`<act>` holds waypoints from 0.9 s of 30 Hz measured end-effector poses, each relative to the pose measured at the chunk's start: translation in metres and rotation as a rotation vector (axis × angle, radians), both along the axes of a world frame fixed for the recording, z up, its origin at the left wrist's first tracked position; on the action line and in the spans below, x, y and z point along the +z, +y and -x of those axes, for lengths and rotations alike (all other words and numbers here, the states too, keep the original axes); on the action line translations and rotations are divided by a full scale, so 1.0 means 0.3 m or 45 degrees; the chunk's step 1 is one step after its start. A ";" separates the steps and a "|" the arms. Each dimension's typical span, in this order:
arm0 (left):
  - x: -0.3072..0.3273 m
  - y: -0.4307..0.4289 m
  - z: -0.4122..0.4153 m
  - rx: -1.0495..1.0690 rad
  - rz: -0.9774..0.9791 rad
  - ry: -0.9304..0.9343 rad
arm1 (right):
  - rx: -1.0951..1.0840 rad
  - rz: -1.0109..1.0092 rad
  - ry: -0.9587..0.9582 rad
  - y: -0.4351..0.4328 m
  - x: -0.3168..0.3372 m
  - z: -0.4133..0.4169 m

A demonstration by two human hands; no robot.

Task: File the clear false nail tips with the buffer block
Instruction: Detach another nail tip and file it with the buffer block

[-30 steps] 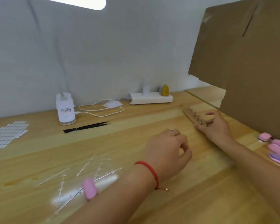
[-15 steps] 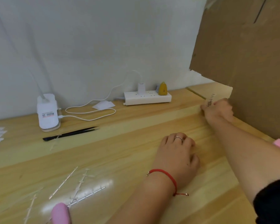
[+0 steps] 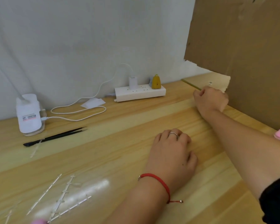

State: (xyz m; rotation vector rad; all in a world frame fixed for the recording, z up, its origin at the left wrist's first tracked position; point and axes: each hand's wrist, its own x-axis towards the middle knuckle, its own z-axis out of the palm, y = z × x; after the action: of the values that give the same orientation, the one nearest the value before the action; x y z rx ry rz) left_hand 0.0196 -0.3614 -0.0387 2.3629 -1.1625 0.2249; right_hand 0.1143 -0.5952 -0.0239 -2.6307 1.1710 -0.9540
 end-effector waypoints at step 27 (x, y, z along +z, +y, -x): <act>0.234 0.764 0.329 -0.206 0.163 0.164 | 1.744 -0.271 0.265 0.824 0.152 0.426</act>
State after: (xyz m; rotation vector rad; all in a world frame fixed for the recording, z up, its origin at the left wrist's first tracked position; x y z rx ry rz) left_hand -0.0792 -0.1321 0.0316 2.1274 -1.2320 0.0873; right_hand -0.0134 -0.3478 0.0218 -2.4832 -0.5744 -0.2280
